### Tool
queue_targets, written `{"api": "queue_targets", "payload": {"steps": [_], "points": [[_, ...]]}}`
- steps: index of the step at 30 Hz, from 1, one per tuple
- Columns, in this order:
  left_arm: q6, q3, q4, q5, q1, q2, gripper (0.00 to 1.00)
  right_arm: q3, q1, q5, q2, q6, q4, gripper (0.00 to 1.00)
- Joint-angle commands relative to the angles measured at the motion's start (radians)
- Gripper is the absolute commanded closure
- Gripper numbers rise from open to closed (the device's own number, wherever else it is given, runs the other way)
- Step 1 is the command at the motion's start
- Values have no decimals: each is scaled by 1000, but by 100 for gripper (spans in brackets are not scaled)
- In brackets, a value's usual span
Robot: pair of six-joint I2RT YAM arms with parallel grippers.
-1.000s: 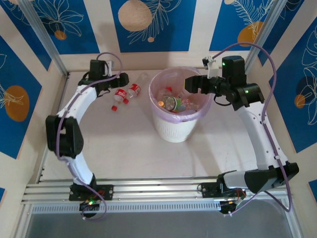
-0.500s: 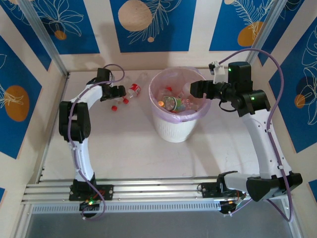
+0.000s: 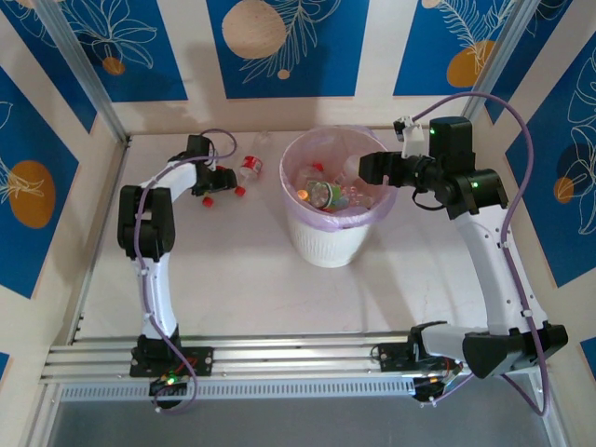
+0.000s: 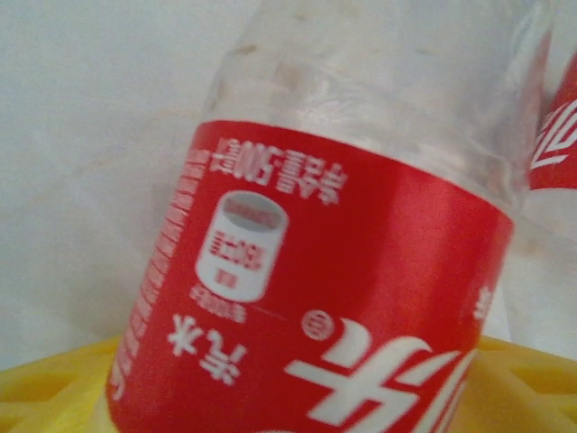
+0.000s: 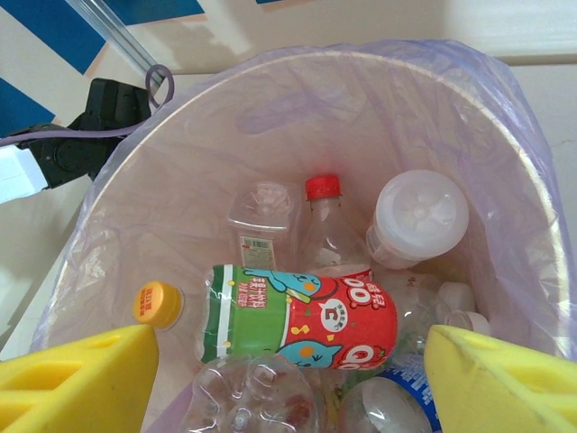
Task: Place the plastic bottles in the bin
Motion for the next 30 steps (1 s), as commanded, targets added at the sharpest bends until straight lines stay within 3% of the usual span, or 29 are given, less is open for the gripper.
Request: {"api": "queue_targets", "payload": {"steps": [1,6,12,18,22,25,30], "points": [[-2,10,-7,16,6,-7,27,-10,-7,-7,-17,6,-13,22],[-4,1,-3,12,9,-28,35,-15,-10,-17,-9,0,-16,22],[-11,-20,6,14,18,-62,38,-12,-18,-22,-9,-5,-21,22],[-5,-85,21,-36,44,-202,39,19,-18,-50,-5,5,-26,23],[0,-154,40,-36,68,-336,46,25,-16,-65,-3,28,-12,23],[13,-203,48,91,68,-430,47,31,-3,-70,6,54,9,23],[-85,-365,153,304,60,-651,52,72,61,-54,21,98,45,23]]}}
